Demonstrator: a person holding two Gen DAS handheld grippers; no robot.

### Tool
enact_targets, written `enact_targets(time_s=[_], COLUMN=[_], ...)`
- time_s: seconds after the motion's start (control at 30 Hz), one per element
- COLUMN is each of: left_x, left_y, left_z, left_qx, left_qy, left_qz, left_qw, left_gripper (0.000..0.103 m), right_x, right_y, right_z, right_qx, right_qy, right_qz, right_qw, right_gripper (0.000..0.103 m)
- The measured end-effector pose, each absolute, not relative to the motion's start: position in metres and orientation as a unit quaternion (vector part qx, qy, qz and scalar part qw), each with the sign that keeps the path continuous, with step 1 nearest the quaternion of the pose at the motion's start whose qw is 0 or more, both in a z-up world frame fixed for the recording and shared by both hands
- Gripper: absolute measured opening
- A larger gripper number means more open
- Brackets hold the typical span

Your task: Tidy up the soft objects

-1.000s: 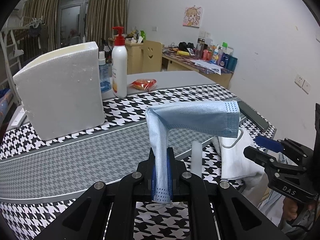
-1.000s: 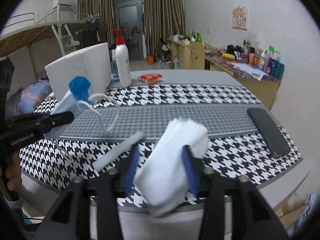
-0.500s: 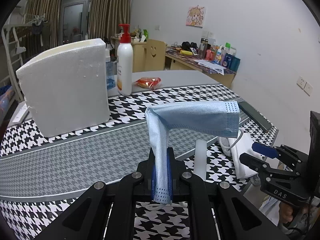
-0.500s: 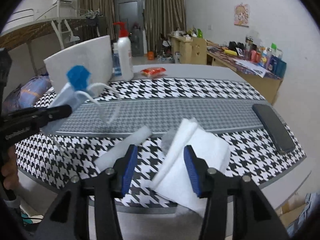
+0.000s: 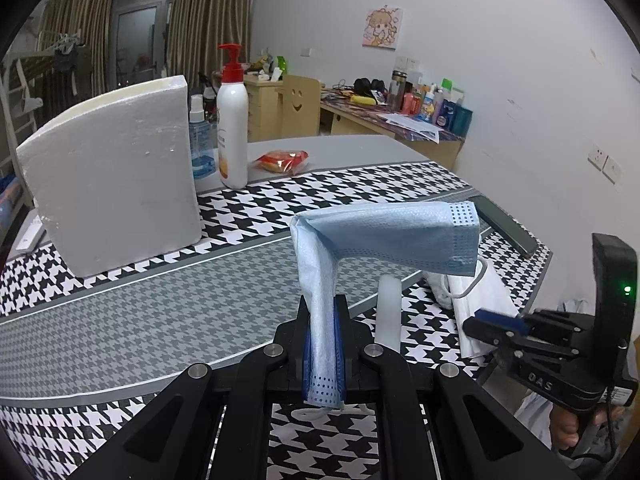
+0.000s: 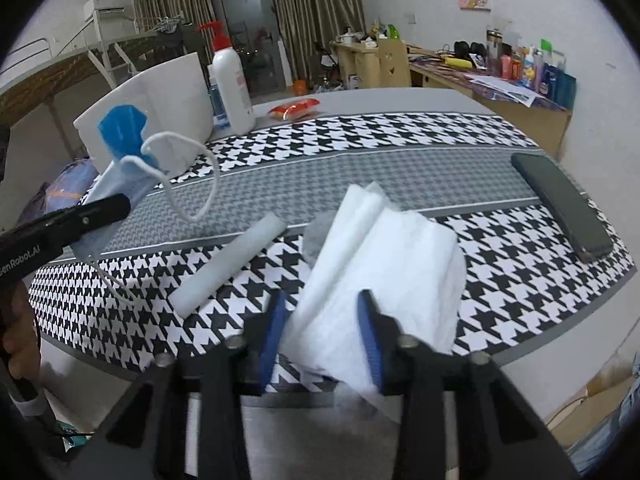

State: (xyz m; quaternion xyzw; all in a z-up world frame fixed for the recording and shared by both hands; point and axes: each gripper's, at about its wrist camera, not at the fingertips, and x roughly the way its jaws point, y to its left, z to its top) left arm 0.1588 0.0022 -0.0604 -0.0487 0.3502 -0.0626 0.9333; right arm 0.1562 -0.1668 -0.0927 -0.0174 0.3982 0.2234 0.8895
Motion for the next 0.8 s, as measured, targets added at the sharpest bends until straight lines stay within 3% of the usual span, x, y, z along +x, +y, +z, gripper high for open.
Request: enact_targets(time_s=[0.07, 0.13, 0.5, 0.8], left_x=[0.159, 0.159, 0.156, 0.159], left_y=[0.003, 0.004, 0.005, 0.002], left_z=[-0.060, -0.059, -0.056, -0.059], left_qx=[-0.049, -0.049, -0.048, -0.047], left_qy=[0.349, 0.349, 0.344, 0.350], left_qz=[-0.060, -0.059, -0.063, -0.067], left_qw=[0.934, 0.934, 0.936, 0.933], left_gripper=[0.010, 0.010, 0.010, 0.010], right_x=[0.160, 0.159, 0.140, 0.159], right_y=[-0.167, -0.168, -0.201, -0.233], right_z=[-0.096, -0.095, -0.062, -0.072], right_qx=[-0.012, -0.010, 0.016, 0.016], right_qy=[0.408, 0.405, 0.356, 0.373], right_qz=[0.226, 0.227, 0.195, 0.117], right_qw=[0.884, 0.886, 0.914, 0.920], right_gripper=[0.010, 0.006, 0.003, 0.005])
